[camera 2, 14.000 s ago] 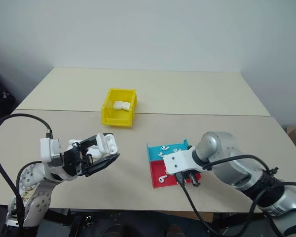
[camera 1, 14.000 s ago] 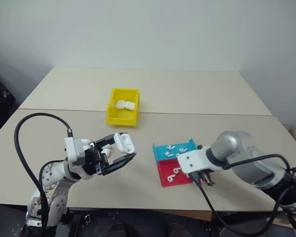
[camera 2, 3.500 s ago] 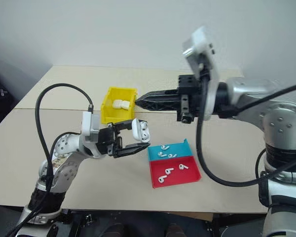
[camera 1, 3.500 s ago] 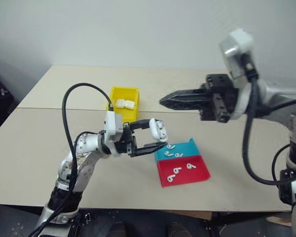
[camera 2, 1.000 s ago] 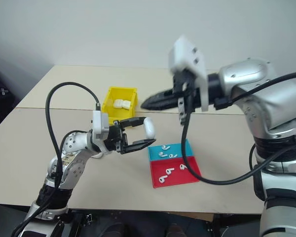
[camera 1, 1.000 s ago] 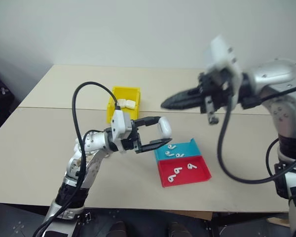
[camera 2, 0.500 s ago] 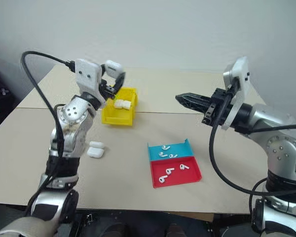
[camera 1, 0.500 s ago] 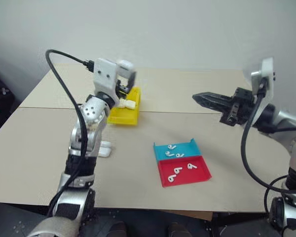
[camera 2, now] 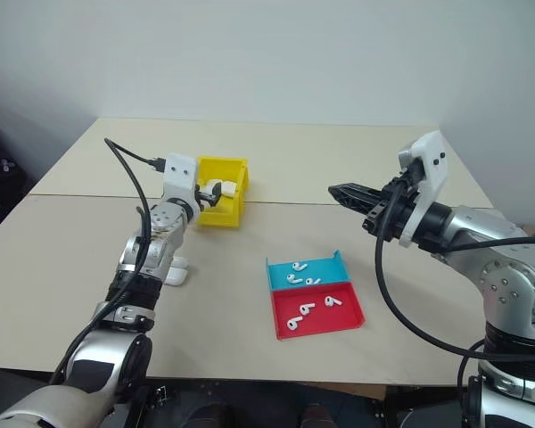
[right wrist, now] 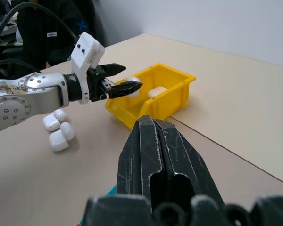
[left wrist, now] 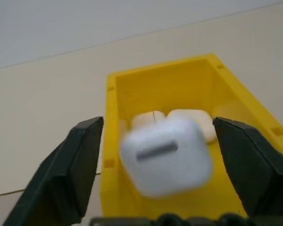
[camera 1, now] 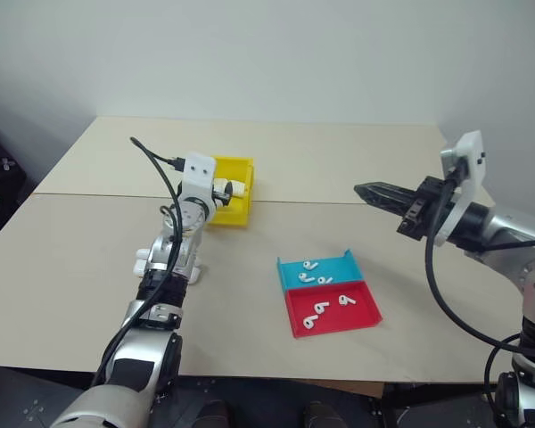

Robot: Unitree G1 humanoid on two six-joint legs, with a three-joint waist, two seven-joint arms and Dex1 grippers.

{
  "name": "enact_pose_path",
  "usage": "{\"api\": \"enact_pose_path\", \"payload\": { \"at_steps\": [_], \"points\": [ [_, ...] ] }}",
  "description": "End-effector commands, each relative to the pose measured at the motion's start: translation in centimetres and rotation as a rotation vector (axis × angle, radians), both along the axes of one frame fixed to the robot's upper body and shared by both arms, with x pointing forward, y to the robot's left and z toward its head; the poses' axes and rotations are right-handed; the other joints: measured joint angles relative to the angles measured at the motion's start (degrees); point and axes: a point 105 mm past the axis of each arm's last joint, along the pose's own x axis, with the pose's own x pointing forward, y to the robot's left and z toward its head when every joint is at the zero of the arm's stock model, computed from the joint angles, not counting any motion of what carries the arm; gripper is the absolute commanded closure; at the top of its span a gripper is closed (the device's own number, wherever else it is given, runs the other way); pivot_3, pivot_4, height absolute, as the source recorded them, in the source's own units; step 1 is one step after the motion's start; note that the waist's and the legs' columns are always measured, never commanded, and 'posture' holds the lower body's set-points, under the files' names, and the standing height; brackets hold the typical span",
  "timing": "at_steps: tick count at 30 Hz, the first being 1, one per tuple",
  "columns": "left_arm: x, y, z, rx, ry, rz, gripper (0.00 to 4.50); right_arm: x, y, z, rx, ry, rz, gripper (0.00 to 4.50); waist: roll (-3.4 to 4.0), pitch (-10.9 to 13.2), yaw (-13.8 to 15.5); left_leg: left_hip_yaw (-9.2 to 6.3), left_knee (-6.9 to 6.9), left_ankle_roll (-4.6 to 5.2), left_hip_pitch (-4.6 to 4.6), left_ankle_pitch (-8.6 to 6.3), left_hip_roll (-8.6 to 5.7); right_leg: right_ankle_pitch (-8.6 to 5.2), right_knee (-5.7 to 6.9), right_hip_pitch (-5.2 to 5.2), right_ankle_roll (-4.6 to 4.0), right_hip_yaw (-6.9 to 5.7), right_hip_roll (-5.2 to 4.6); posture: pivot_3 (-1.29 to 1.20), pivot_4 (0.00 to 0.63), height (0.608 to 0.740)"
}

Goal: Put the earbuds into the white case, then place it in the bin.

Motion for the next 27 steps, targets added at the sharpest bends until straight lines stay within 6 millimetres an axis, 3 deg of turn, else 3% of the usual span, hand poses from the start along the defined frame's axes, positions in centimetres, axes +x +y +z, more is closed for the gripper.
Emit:
{"api": "enact_pose_path", "payload": {
  "at_steps": [1, 4, 10, 14, 17, 20, 27],
  "points": [
    [0.2, -0.7, 2.3, -0.018, -0.099, -0.034, 0.05, -0.2, -0.1, 0.5, -0.018, -0.022, -0.011, 4.5, 0.0, 0.0, 0.0, 0.0, 0.0, 0.0, 0.0, 0.0, 0.0, 0.0, 0.0, 0.0, 0.0, 0.0, 0.0, 0.0, 0.15, 0.74],
    [-0.2, -1.4, 3.6, -0.043, -0.157, -0.093, 0.05, -0.2, 0.0, 0.5, -0.038, -0.023, -0.011, 4.5, 0.0, 0.0, -0.02, 0.0, 0.0, 0.0, 0.0, 0.0, 0.0, 0.0, 0.0, 0.0, 0.0, 0.0, 0.0, 0.0, 0.15, 0.74],
    [-3.8, -2.0, 6.6, -0.281, -0.263, -0.463, 0.05, -0.6, -0.2, -0.6, -0.147, -0.014, -0.005, 4.5, 0.01, 0.0, -0.06, 0.01, -0.01, -0.01, -0.02, 0.0, 0.02, 0.0, -0.01, -0.01, 0.0, 0.0, 0.0, 0.0, 0.15, 0.74],
    [-7.0, -1.0, 5.6, -0.204, -0.222, -0.604, 0.05, -1.5, -1.6, -2.6, -0.283, 0.031, 0.015, 4.5, 0.02, -0.01, -0.41, 0.02, -0.02, -0.01, 0.02, 0.0, 0.03, 0.0, 0.0, 0.0, 0.0, 0.02, 0.0, 0.0, 0.15, 0.74],
    [-9.5, 0.5, 4.2, -0.192, -0.151, -0.682, 0.05, -2.4, -2.9, -3.8, -0.378, 0.06, 0.039, 4.5, 0.02, -0.01, -0.39, 0.04, -0.02, -0.01, 0.06, 0.01, 0.04, 0.0, 0.01, 0.02, 0.0, 0.04, 0.01, 0.0, 0.15, 0.74],
    [-12.9, 3.4, 2.2, -0.147, -0.043, -0.736, 0.05, -4.3, -4.9, -4.9, -0.495, 0.094, 0.104, 4.5, 0.02, -0.01, -0.3, 0.04, -0.01, -0.04, 0.09, 0.02, 0.05, 0.0, 0.04, 0.04, 0.0, 0.03, 0.0, 0.0, 0.15, 0.74],
    [-18.5, 8.8, 2.0, -0.01, 0.119, -0.772, 0.05, -7.1, -9.4, -4.6, -0.673, 0.073, 0.156, 4.5, 0.01, 0.0, -0.11, 0.09, -0.02, -0.06, 0.4, 0.03, 0.1, -0.02, -0.02, 0.29, 0.01, 0.01, 0.0, 0.0, 0.15, 0.74]
  ]
}}
